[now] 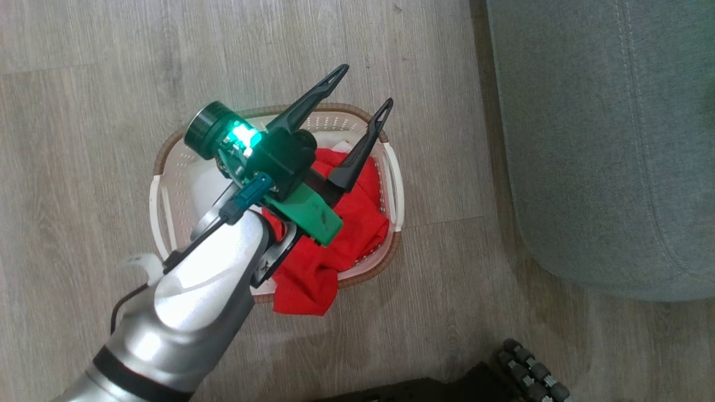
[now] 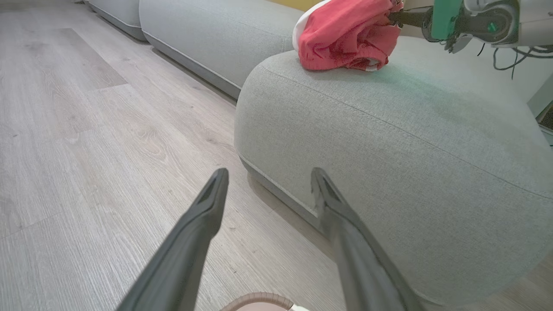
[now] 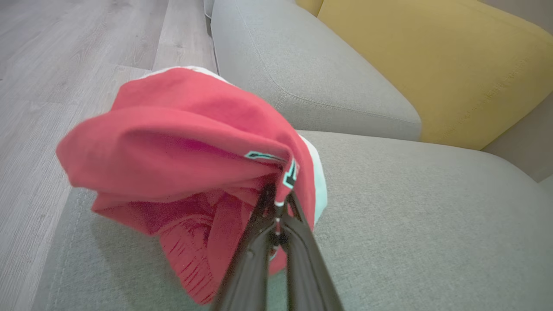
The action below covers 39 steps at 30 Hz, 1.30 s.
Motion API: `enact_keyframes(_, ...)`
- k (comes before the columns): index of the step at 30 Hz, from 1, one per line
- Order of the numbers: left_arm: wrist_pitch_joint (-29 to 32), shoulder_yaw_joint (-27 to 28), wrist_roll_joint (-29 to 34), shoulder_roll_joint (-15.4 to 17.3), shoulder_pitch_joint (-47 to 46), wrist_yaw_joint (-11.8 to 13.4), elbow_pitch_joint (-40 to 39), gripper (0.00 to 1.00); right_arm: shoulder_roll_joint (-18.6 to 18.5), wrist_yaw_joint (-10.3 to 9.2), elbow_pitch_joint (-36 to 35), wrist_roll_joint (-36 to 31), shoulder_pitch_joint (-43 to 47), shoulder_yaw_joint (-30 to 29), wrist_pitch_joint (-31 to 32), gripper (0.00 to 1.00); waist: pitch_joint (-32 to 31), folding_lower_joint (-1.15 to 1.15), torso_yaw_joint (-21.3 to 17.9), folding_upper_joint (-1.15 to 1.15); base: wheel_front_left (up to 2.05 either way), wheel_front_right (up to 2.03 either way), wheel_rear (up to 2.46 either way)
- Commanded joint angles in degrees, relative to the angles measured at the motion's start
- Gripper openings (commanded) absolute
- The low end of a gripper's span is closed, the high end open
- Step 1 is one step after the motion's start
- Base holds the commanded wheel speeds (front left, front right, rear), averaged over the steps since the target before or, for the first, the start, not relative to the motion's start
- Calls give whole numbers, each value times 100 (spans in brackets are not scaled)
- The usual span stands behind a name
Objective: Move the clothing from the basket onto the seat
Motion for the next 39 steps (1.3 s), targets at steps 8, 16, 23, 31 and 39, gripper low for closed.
enact_keyframes(8, -22, 103, -78, 172, 81, 31, -69, 100, 175, -2, -202, -228, 489, -117, -53, 100, -113, -1, -86, 0, 0, 0, 0)
enact_keyframes(16, -67, 152, -180, 219, 153, 93, -24, 100, 349, -2, -678, -36, 1059, 135, -53, 100, -288, -1, -208, 0, 0, 0, 0)
enact_keyframes(23, -168, 242, -302, 237, 300, 177, 4, 100, 428, -2, -1328, 408, 1575, 568, -53, 100, -587, -1, -246, 0, 0, 0, 0)
enact_keyframes(31, -324, 458, -574, 86, 693, 374, 152, 100, 482, -2, -2118, 1089, 2232, 1029, -53, 100, -1328, -1, -9, 0, 0, 0, 0)
enact_keyframes(39, -377, 821, -760, -20, 1390, 651, 270, 100, 769, -2, -2560, 1423, 2951, 1487, -53, 100, -2313, -1, 347, 0, 0, 0, 0)
